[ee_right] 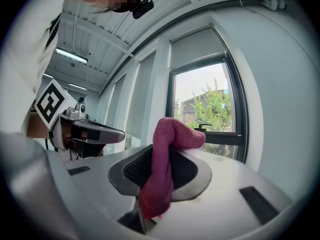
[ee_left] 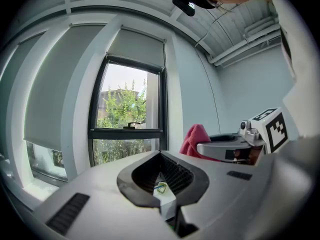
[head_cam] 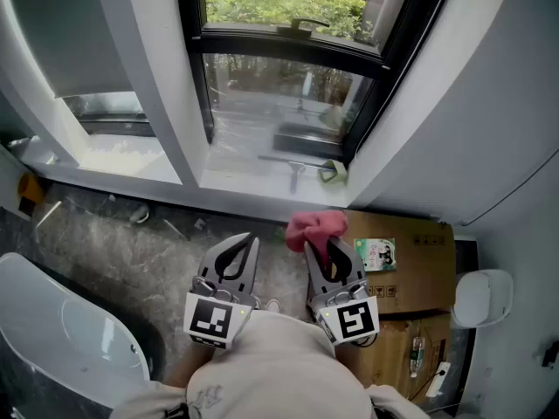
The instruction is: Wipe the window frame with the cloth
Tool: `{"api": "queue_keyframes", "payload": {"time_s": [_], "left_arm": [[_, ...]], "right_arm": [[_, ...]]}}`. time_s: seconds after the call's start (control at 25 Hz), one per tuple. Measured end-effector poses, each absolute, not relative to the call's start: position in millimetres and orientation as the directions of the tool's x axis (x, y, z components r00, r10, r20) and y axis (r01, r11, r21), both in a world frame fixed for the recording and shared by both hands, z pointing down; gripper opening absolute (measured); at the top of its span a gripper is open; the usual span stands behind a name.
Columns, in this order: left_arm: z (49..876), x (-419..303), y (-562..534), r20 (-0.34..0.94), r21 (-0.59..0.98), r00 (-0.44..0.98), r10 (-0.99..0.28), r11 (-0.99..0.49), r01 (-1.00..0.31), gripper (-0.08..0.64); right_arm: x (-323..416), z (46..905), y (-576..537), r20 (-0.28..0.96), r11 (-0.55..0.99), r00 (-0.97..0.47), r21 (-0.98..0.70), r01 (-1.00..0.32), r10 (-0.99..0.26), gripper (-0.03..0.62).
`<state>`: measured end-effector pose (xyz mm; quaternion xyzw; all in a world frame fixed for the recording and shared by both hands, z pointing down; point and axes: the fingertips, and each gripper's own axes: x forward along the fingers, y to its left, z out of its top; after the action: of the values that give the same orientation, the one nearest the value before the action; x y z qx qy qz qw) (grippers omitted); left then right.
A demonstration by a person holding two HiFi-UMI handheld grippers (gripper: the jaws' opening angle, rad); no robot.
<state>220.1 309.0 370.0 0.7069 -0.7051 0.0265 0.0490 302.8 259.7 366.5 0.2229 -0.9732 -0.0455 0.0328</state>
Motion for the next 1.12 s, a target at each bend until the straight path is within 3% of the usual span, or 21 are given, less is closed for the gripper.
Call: {"api": "queue_keyframes", "payload": {"time_s": [0.56,1.12], "left_arm": [[367,218,309,0.088,0.029,-0.064,-0.994,0.066,-0.997,0.008],[416,191,282,0.196,0.072,-0.062,-0.979,0.078,-0.994,0.008]], "right_arm": [[315,379,259,0.081,0.912,-0.911,0.115,-0.393,-0.403,0.092],[290,404,243,0.073,0.956,-0.953,0.008,-0.294,-0.294,0.092]]}}
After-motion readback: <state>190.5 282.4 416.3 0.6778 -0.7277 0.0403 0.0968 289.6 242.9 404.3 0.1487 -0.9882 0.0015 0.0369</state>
